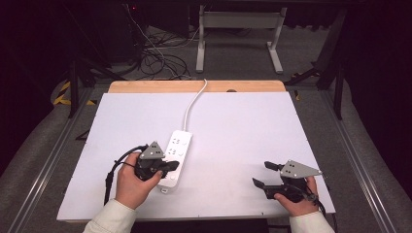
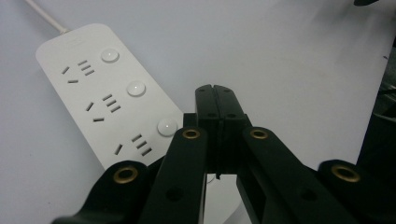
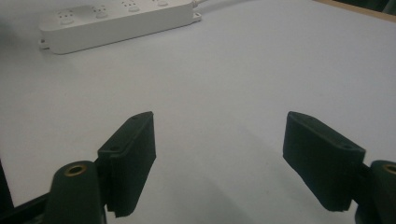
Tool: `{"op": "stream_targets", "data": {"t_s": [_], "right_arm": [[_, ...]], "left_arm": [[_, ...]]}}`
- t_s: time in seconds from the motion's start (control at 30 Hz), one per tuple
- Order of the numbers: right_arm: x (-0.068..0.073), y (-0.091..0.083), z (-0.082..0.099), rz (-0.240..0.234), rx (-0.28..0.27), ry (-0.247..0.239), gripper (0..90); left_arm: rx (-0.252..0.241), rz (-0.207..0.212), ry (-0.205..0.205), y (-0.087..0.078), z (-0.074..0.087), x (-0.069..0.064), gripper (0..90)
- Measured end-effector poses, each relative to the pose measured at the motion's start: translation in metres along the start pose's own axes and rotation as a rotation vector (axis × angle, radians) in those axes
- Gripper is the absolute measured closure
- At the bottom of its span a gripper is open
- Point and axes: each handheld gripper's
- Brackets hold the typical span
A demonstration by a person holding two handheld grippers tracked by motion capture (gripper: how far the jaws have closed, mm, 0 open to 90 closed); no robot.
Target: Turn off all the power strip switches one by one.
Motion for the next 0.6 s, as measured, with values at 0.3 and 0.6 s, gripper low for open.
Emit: {"op": "stream_targets", "data": {"t_s": [0.3,0.6], "right_arm": [[0.001,-0.001,0.0,0.0,-0.003,-0.001,26.4],[0.0,-0.001,0.0,0.0,0.0,0.002,26.4]], "left_arm": [[0.003,-0.015,-0.013,0.009,-0.003,0.005,90.0],[0.032,-0.033,-0.03,0.028,-0.006,0.017,90.0]]}}
Point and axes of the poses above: each handheld gripper's, and its own axes: y roughly forward along the jaws, z roughly out of its underside, x roughly to its left, and after that the axes turned 3 degrees about -y, right-handed
